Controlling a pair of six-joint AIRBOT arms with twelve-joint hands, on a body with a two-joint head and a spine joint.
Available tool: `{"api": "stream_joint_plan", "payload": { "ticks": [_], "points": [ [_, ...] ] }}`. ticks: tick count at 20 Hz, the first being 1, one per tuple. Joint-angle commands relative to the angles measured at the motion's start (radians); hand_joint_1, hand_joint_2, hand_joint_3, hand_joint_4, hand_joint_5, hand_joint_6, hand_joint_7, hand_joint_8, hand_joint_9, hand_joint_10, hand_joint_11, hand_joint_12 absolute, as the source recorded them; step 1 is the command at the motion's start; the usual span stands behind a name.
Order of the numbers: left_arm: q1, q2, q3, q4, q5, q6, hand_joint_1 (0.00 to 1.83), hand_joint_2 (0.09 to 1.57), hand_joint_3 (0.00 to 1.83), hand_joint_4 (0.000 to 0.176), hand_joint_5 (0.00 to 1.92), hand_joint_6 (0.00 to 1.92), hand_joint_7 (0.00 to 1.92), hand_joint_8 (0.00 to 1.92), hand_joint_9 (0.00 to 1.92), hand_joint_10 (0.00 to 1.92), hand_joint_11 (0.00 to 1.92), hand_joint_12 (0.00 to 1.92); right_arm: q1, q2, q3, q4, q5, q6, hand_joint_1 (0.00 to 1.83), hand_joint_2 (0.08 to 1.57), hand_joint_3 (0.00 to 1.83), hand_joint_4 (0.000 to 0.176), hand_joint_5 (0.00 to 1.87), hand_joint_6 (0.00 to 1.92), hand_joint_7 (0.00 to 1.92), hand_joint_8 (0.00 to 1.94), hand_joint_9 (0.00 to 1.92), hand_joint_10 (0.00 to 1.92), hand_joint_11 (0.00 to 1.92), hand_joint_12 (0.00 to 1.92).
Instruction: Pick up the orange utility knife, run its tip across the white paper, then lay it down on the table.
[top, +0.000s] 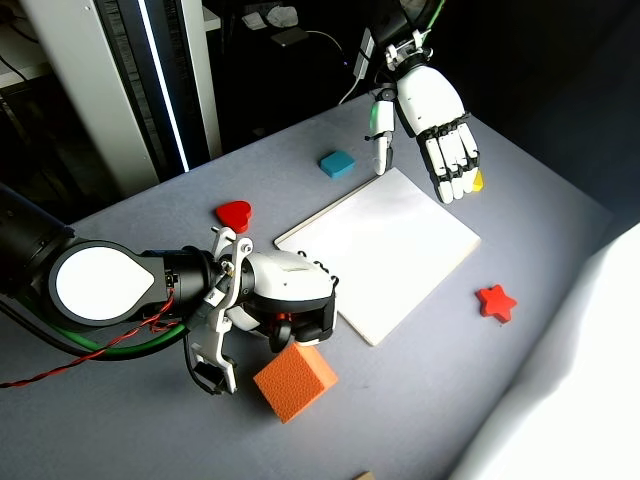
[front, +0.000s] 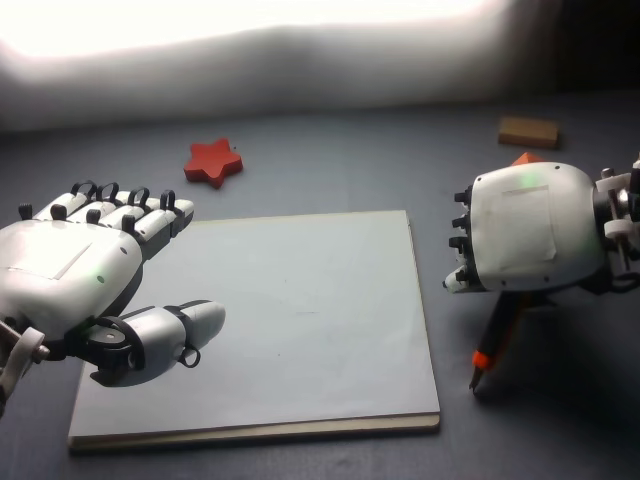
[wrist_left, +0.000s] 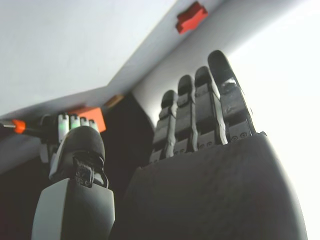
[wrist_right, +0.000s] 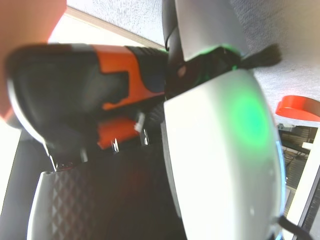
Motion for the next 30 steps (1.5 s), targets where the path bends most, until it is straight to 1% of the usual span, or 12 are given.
{"api": "stream_joint_plan", "payload": {
  "ticks": [1, 2, 3, 4, 5, 6, 8, 16, 18, 21, 25, 30],
  "points": [
    [-0.008, -0.001, 0.006, 0.052, -0.084, 0.000, 0.12, 1.29, 0.00, 0.036, 0.11, 0.00, 0.15, 0.00, 0.13, 0.01, 0.00, 0.72, 0.000, 0.004, -0.004, 0.040, 0.037, -0.005, 1.15, 1.02, 0.10, 0.000, 0.96, 1.21, 1.25, 1.94, 1.40, 1.92, 1.53, 1.92],
    [-0.008, -0.001, 0.006, 0.052, -0.085, 0.000, 0.12, 1.29, 0.00, 0.035, 0.11, 0.00, 0.16, 0.00, 0.15, 0.01, 0.00, 0.76, 0.000, 0.004, -0.006, 0.040, 0.037, -0.006, 1.17, 1.04, 0.09, 0.000, 1.02, 0.99, 1.28, 1.94, 1.43, 1.92, 1.54, 1.92],
    [-0.008, -0.001, 0.006, 0.052, -0.085, 0.000, 0.11, 1.29, 0.00, 0.039, 0.11, 0.00, 0.17, 0.00, 0.16, 0.01, 0.00, 0.73, 0.000, 0.004, -0.007, 0.040, 0.038, -0.007, 1.16, 1.10, 0.11, 0.000, 0.90, 1.18, 1.30, 1.94, 1.44, 1.92, 1.52, 1.92],
    [-0.008, -0.001, 0.006, 0.052, -0.085, 0.000, 0.12, 1.28, 0.00, 0.041, 0.12, 0.00, 0.17, 0.00, 0.16, 0.01, 0.00, 0.70, 0.000, 0.004, -0.008, 0.040, 0.039, -0.008, 1.46, 1.13, 0.09, 0.000, 1.10, 1.77, 1.35, 1.94, 1.49, 1.92, 1.55, 1.92],
    [-0.008, -0.001, 0.006, 0.052, -0.085, 0.000, 0.12, 1.28, 0.00, 0.041, 0.12, 0.00, 0.17, 0.00, 0.16, 0.01, 0.00, 0.70, 0.000, 0.004, -0.009, 0.040, 0.040, -0.010, 1.46, 1.13, 0.09, 0.000, 1.10, 1.77, 1.35, 1.94, 1.49, 1.92, 1.55, 1.92],
    [-0.008, -0.001, 0.006, 0.051, -0.085, 0.000, 0.13, 1.28, 0.00, 0.041, 0.13, 0.00, 0.18, 0.00, 0.17, 0.01, 0.00, 0.68, 0.001, 0.004, -0.011, 0.040, 0.043, -0.012, 1.62, 1.18, 0.04, 0.000, 1.27, 1.92, 1.40, 1.94, 1.53, 1.92, 1.58, 1.92],
    [-0.008, -0.001, 0.006, 0.051, -0.085, 0.000, 0.12, 1.29, 0.00, 0.040, 0.12, 0.00, 0.17, 0.00, 0.13, 0.00, 0.00, 0.61, 0.002, 0.006, -0.016, 0.041, 0.043, -0.013, 1.62, 1.19, 0.03, 0.000, 1.22, 1.92, 1.38, 1.94, 1.52, 1.92, 1.57, 1.92],
    [-0.008, -0.001, 0.005, 0.050, -0.088, 0.000, 0.13, 1.29, 0.00, 0.041, 0.10, 0.00, 0.18, 0.00, 0.15, 0.01, 0.00, 0.76, 0.005, 0.013, -0.035, 0.041, 0.044, -0.018, 1.63, 1.19, 0.02, 0.000, 1.19, 1.92, 1.35, 1.94, 1.49, 1.92, 1.55, 1.92],
    [-0.008, -0.001, 0.005, 0.050, -0.089, 0.000, 0.11, 1.29, 0.00, 0.042, 0.09, 0.00, 0.16, 0.00, 0.15, 0.00, 0.00, 0.73, 0.006, 0.021, -0.051, 0.053, 0.044, -0.018, 1.64, 1.20, 0.02, 0.000, 1.20, 1.92, 1.36, 1.94, 1.49, 1.92, 1.54, 1.92],
    [-0.008, -0.001, 0.005, 0.050, -0.089, 0.000, 0.11, 1.29, 0.00, 0.047, 0.08, 0.00, 0.15, 0.00, 0.15, 0.00, 0.00, 0.75, 0.012, 0.044, -0.093, 0.105, 0.039, -0.022, 1.62, 1.20, 0.02, 0.000, 1.20, 1.92, 1.35, 1.94, 1.47, 1.92, 1.53, 1.92],
    [-0.008, -0.001, 0.006, 0.050, -0.090, 0.000, 0.12, 1.29, 0.00, 0.039, 0.10, 0.00, 0.17, 0.00, 0.16, 0.00, 0.00, 0.79, 0.024, 0.080, -0.143, 0.229, 0.017, -0.034, 1.60, 1.22, 0.02, 0.000, 1.19, 1.92, 1.34, 1.94, 1.47, 1.92, 1.53, 1.92],
    [-0.008, -0.001, 0.006, 0.050, -0.090, -0.002, 0.10, 1.29, 0.00, 0.037, 0.11, 0.00, 0.17, 0.00, 0.16, 0.00, 0.00, 0.76, 0.044, 0.143, -0.230, 0.377, -0.157, -0.048, 1.59, 1.22, 0.02, 0.000, 1.19, 1.92, 1.33, 1.94, 1.46, 1.92, 1.52, 1.92]
  ]
}}
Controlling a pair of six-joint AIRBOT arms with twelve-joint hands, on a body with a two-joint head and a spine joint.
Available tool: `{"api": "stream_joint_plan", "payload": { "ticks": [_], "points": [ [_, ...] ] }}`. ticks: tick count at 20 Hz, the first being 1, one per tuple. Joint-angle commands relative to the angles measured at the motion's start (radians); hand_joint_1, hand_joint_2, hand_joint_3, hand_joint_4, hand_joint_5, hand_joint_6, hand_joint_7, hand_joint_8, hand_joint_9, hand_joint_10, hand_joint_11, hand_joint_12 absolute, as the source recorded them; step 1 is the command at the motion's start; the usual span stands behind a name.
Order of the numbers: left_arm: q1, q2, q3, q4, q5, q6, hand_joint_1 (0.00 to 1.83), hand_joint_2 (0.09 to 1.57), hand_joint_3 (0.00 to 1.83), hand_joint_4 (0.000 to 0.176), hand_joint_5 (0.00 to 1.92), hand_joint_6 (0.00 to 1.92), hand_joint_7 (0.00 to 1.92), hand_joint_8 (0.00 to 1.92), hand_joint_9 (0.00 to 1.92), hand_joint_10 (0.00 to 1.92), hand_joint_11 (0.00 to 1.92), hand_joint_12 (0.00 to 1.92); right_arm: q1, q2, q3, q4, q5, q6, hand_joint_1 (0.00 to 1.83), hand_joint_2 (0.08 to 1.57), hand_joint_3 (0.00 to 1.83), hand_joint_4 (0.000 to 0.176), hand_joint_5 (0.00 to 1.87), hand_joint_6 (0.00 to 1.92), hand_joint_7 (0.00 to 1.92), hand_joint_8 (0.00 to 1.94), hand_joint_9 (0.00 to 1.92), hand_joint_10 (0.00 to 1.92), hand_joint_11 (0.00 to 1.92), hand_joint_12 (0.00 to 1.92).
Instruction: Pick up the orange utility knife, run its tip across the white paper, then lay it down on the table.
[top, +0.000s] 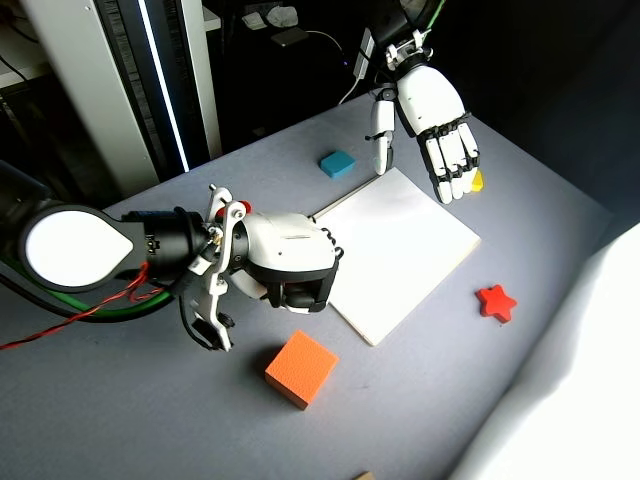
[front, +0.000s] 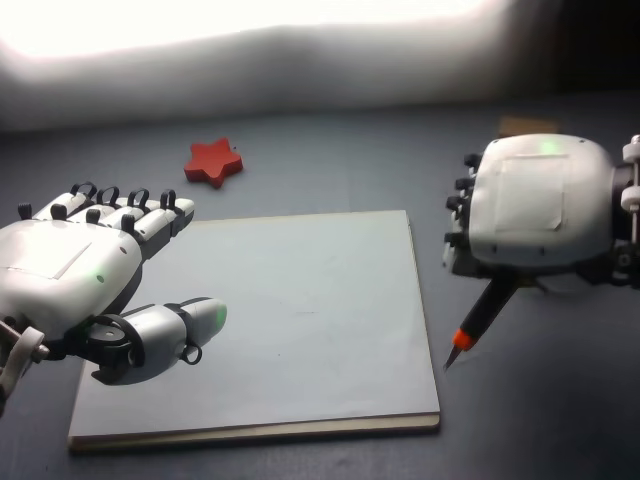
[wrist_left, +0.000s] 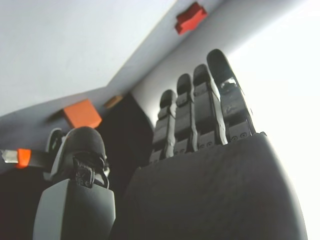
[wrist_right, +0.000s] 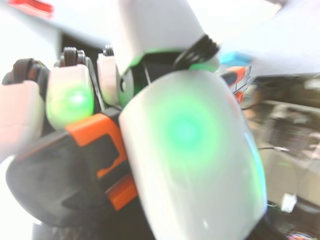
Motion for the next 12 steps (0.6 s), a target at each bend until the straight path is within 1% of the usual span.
{"api": "stream_joint_plan", "payload": {
  "ticks": [1, 2, 4, 5, 7, 8, 9, 10, 11, 12],
  "points": [
    [-0.008, -0.001, 0.006, 0.052, -0.089, -0.003, 0.08, 1.30, 0.00, 0.039, 0.10, 0.00, 0.17, 0.00, 0.16, 0.00, 0.00, 0.75, 0.017, 0.013, -0.008, 0.062, -0.011, -0.037, 1.59, 1.22, 0.02, 0.000, 1.18, 1.92, 1.33, 1.94, 1.46, 1.92, 1.52, 1.92],
    [-0.008, -0.001, 0.006, 0.052, -0.089, -0.005, 0.08, 1.30, 0.00, 0.036, 0.10, 0.00, 0.17, 0.00, 0.16, 0.01, 0.00, 0.76, 0.022, 0.021, -0.018, 0.084, -0.035, -0.061, 1.59, 1.22, 0.02, 0.000, 1.18, 1.92, 1.33, 1.94, 1.46, 1.92, 1.52, 1.92],
    [-0.009, -0.001, 0.005, 0.052, -0.089, -0.006, 0.08, 1.30, 0.00, 0.035, 0.10, 0.00, 0.19, 0.01, 0.17, 0.01, 0.00, 0.79, 0.028, 0.031, -0.024, 0.086, -0.037, -0.064, 1.59, 1.23, 0.02, 0.000, 1.19, 1.92, 1.34, 1.94, 1.46, 1.92, 1.52, 1.92],
    [-0.009, -0.001, 0.005, 0.052, -0.089, -0.007, 0.12, 1.30, 0.00, 0.035, 0.11, 0.00, 0.20, 0.00, 0.19, 0.01, 0.00, 0.83, 0.032, 0.034, -0.025, 0.086, -0.039, -0.069, 1.59, 1.23, 0.01, 0.000, 1.20, 1.92, 1.34, 1.94, 1.46, 1.92, 1.52, 1.92],
    [-0.009, -0.001, 0.005, 0.052, -0.089, -0.010, 0.13, 1.30, 0.00, 0.035, 0.10, 0.00, 0.19, 0.00, 0.17, 0.00, 0.00, 0.84, 0.048, 0.035, -0.027, 0.086, -0.051, -0.090, 1.59, 1.23, 0.01, 0.000, 1.21, 1.92, 1.34, 1.94, 1.46, 1.92, 1.52, 1.92],
    [-0.010, -0.001, 0.005, 0.052, -0.089, -0.010, 0.14, 1.29, 0.00, 0.037, 0.11, 0.00, 0.20, 0.00, 0.17, 0.00, 0.00, 0.88, 0.061, 0.034, -0.032, 0.103, -0.066, -0.117, 1.59, 1.23, 0.01, 0.000, 1.21, 1.92, 1.34, 1.94, 1.46, 1.92, 1.53, 1.92],
    [-0.011, -0.001, 0.004, 0.052, -0.089, -0.010, 0.13, 1.30, 0.00, 0.035, 0.10, 0.00, 0.19, 0.00, 0.17, 0.00, 0.00, 0.86, 0.067, 0.028, -0.040, 0.175, -0.089, -0.184, 1.59, 1.22, 0.01, 0.000, 1.21, 1.92, 1.34, 1.94, 1.46, 1.92, 1.52, 1.92],
    [-0.011, -0.001, 0.004, 0.052, -0.089, -0.011, 0.12, 1.30, 0.00, 0.037, 0.10, 0.00, 0.18, 0.00, 0.17, 0.00, 0.00, 0.81, 0.075, 0.020, -0.046, 0.276, -0.114, -0.262, 1.58, 1.23, 0.01, 0.000, 1.21, 1.92, 1.34, 1.94, 1.46, 1.92, 1.52, 1.92],
    [-0.012, -0.001, 0.003, 0.052, -0.089, -0.011, 0.12, 1.30, 0.00, 0.038, 0.09, 0.00, 0.17, 0.00, 0.16, 0.00, 0.00, 0.80, 0.088, 0.008, -0.051, 0.343, -0.149, -0.327, 1.58, 1.23, 0.01, 0.000, 1.20, 1.92, 1.33, 1.94, 1.45, 1.92, 1.51, 1.92],
    [-0.013, -0.001, 0.002, 0.052, -0.089, -0.011, 0.12, 1.30, 0.00, 0.038, 0.09, 0.00, 0.17, 0.00, 0.16, 0.00, 0.00, 0.80, 0.101, -0.005, -0.051, 0.381, -0.173, -0.378, 1.58, 1.23, 0.01, 0.000, 1.21, 1.92, 1.33, 1.94, 1.46, 1.92, 1.51, 1.92]
  ]
}}
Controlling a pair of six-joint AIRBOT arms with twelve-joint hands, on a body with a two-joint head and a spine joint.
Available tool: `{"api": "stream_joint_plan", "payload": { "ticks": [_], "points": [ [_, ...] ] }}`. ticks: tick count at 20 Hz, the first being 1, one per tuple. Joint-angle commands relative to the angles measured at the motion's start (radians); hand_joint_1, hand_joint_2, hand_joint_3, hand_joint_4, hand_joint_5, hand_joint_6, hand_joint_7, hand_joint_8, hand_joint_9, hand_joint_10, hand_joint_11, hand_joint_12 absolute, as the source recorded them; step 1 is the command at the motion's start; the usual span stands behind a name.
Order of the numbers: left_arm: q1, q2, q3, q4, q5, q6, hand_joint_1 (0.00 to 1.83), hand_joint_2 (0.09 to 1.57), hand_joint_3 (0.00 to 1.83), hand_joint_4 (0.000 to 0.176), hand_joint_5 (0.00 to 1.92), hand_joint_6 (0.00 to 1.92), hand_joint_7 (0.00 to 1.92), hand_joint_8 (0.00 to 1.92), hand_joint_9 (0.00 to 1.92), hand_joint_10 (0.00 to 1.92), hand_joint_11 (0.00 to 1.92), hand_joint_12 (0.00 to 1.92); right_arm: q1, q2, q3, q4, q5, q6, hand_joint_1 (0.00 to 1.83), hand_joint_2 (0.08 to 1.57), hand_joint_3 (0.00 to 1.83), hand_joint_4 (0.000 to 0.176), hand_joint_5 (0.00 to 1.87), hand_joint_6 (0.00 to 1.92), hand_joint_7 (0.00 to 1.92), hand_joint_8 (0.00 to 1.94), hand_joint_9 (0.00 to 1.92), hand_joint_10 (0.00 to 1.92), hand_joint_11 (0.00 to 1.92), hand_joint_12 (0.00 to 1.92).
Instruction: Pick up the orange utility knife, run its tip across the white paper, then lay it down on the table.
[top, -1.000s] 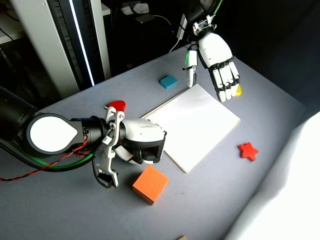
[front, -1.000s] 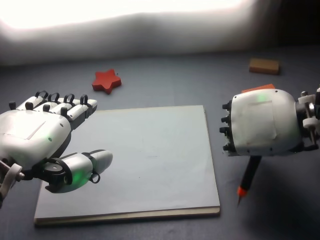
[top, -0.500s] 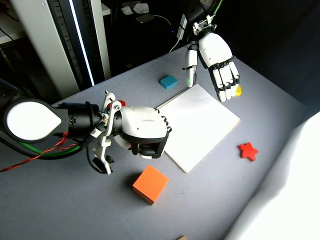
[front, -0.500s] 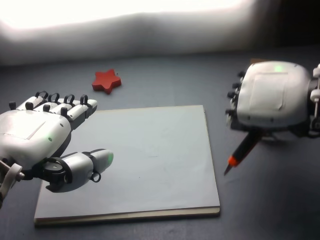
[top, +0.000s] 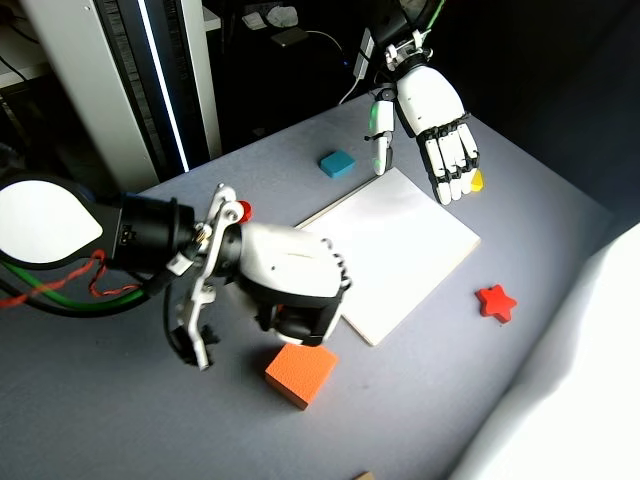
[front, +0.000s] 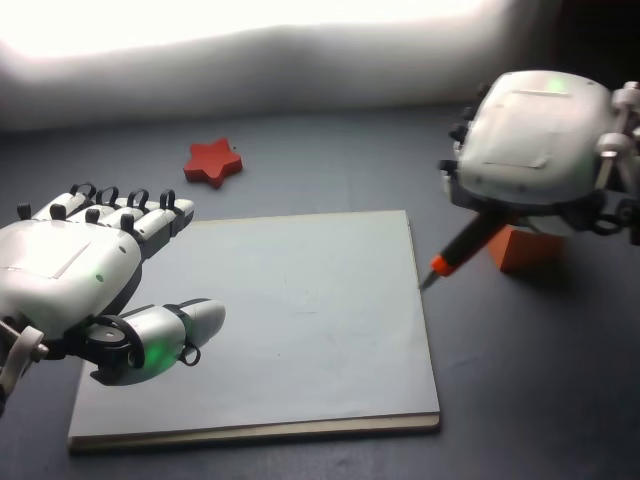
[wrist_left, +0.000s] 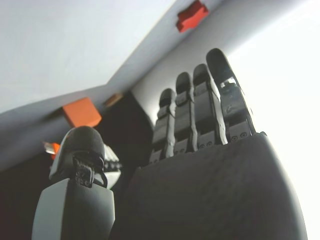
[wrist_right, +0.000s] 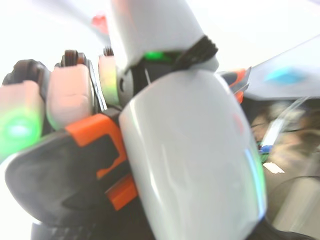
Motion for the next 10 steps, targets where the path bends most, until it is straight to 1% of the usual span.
{"api": "stream_joint_plan", "payload": {
  "ticks": [1, 4, 5, 6, 9, 10],
  "points": [
    [-0.010, -0.001, 0.001, 0.052, -0.088, -0.002, 0.12, 1.30, 0.00, 0.037, 0.11, 0.00, 0.18, 0.00, 0.17, 0.01, 0.00, 0.83, 0.019, -0.001, -0.003, 0.028, 0.049, -0.036, 1.58, 1.23, 0.01, 0.000, 1.21, 1.92, 1.33, 1.94, 1.46, 1.92, 1.52, 1.92],
    [-0.011, -0.001, 0.001, 0.050, -0.088, -0.002, 0.15, 1.29, 0.00, 0.032, 0.13, 0.01, 0.19, 0.00, 0.17, 0.00, 0.00, 0.85, 0.037, -0.059, -0.003, 0.091, 0.021, -0.147, 1.59, 1.23, 0.01, 0.000, 1.21, 1.92, 1.35, 1.94, 1.47, 1.92, 1.52, 1.92],
    [-0.012, -0.002, 0.001, 0.050, -0.088, -0.002, 0.14, 1.30, 0.00, 0.034, 0.12, 0.00, 0.18, 0.00, 0.17, 0.00, 0.00, 0.86, 0.042, -0.084, -0.002, 0.094, 0.015, -0.203, 1.58, 1.23, 0.01, 0.000, 1.21, 1.92, 1.35, 1.94, 1.47, 1.92, 1.52, 1.92],
    [-0.012, -0.002, 0.001, 0.050, -0.088, -0.002, 0.14, 1.30, 0.00, 0.034, 0.12, 0.00, 0.19, 0.00, 0.16, 0.00, 0.00, 0.84, 0.047, -0.103, 0.000, 0.094, 0.004, -0.235, 1.58, 1.23, 0.01, 0.000, 1.21, 1.92, 1.35, 1.94, 1.47, 1.92, 1.52, 1.92],
    [-0.012, -0.002, 0.002, 0.048, -0.088, -0.001, 0.15, 1.29, 0.00, 0.041, 0.12, 0.00, 0.19, 0.00, 0.16, 0.00, 0.00, 0.81, 0.047, -0.175, 0.035, 0.094, -0.010, -0.293, 1.59, 1.23, 0.00, 0.000, 1.22, 1.92, 1.35, 1.94, 1.46, 1.92, 1.52, 1.92],
    [-0.012, -0.002, 0.002, 0.047, -0.088, -0.001, 0.15, 1.29, 0.00, 0.040, 0.11, 0.00, 0.18, 0.00, 0.15, 0.00, 0.00, 0.79, 0.047, -0.202, 0.053, 0.094, -0.009, -0.311, 1.58, 1.23, 0.00, 0.000, 1.23, 1.92, 1.35, 1.94, 1.47, 1.92, 1.52, 1.92]
  ]
}}
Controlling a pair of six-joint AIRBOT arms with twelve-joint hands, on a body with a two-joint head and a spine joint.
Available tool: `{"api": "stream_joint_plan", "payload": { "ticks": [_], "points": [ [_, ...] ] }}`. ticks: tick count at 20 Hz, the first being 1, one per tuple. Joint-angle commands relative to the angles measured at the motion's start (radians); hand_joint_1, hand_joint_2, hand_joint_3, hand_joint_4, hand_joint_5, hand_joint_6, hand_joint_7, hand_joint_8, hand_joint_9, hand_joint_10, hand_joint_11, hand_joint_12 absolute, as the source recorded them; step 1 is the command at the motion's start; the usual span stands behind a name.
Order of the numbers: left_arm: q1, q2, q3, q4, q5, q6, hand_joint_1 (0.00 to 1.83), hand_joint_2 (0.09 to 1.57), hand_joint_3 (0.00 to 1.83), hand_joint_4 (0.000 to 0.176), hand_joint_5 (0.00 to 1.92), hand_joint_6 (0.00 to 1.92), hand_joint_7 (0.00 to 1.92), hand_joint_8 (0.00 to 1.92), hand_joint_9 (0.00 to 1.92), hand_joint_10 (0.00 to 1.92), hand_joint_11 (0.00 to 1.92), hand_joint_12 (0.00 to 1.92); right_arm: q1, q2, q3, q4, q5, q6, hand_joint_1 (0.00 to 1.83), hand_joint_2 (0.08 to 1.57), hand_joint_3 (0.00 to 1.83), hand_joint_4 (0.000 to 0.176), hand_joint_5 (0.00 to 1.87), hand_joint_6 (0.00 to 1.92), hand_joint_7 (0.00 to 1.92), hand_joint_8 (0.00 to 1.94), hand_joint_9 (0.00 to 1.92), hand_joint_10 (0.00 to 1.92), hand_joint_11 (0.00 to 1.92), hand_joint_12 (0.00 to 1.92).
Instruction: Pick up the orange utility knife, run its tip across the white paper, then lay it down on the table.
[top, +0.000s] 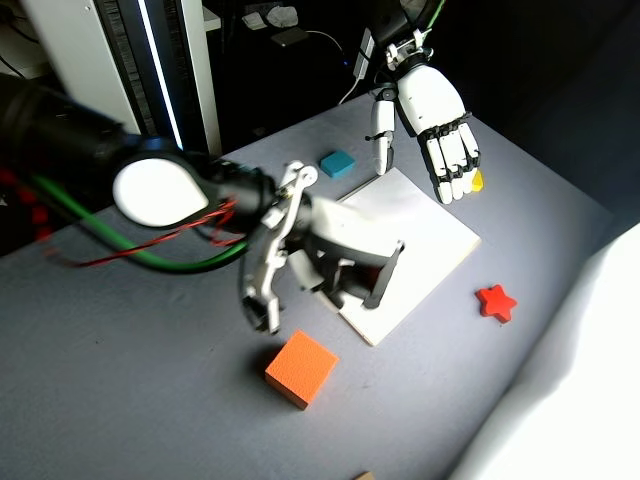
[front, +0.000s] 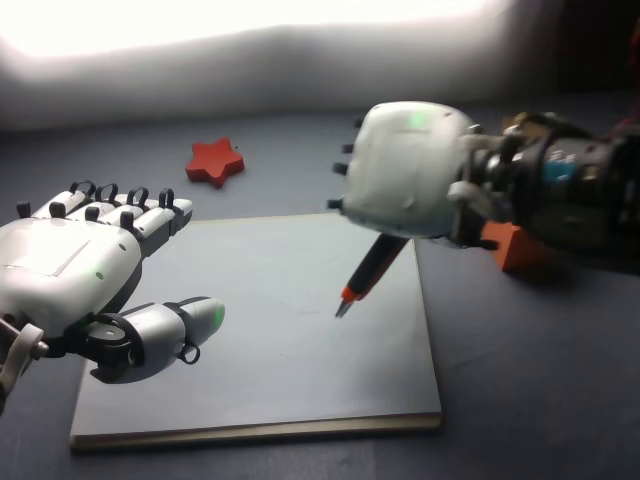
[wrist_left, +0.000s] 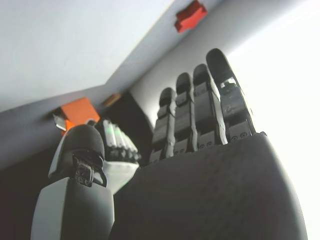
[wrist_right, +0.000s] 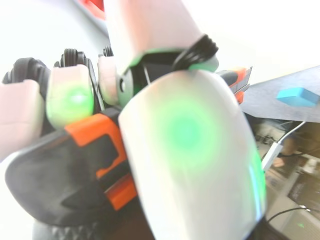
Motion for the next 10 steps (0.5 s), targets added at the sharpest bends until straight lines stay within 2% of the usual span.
{"api": "stream_joint_plan", "payload": {
  "ticks": [1, 8, 10],
  "points": [
    [-0.009, -0.002, 0.002, 0.050, -0.086, -0.001, 0.16, 1.29, 0.00, 0.038, 0.12, 0.00, 0.18, 0.00, 0.16, 0.00, 0.00, 0.80, 0.013, -0.005, 0.011, 0.001, 0.084, -0.026, 1.58, 1.22, 0.00, 0.000, 1.23, 1.92, 1.36, 1.94, 1.47, 1.92, 1.52, 1.92],
    [-0.012, -0.002, 0.002, 0.047, -0.086, -0.016, 0.12, 1.30, 0.00, 0.031, 0.12, 0.00, 0.17, 0.00, 0.16, 0.00, 0.00, 0.84, 0.010, -0.106, 0.097, 0.001, 0.089, -0.108, 1.59, 1.22, 0.00, 0.000, 1.22, 1.92, 1.34, 1.94, 1.46, 1.92, 1.50, 1.92],
    [-0.012, -0.002, 0.001, 0.046, -0.086, -0.016, 0.10, 1.30, 0.00, 0.034, 0.11, 0.00, 0.17, 0.00, 0.16, 0.00, 0.00, 0.80, 0.008, -0.116, 0.105, 0.001, 0.097, -0.113, 1.58, 1.21, 0.00, 0.000, 1.24, 1.92, 1.35, 1.94, 1.46, 1.92, 1.50, 1.92]
  ]
}}
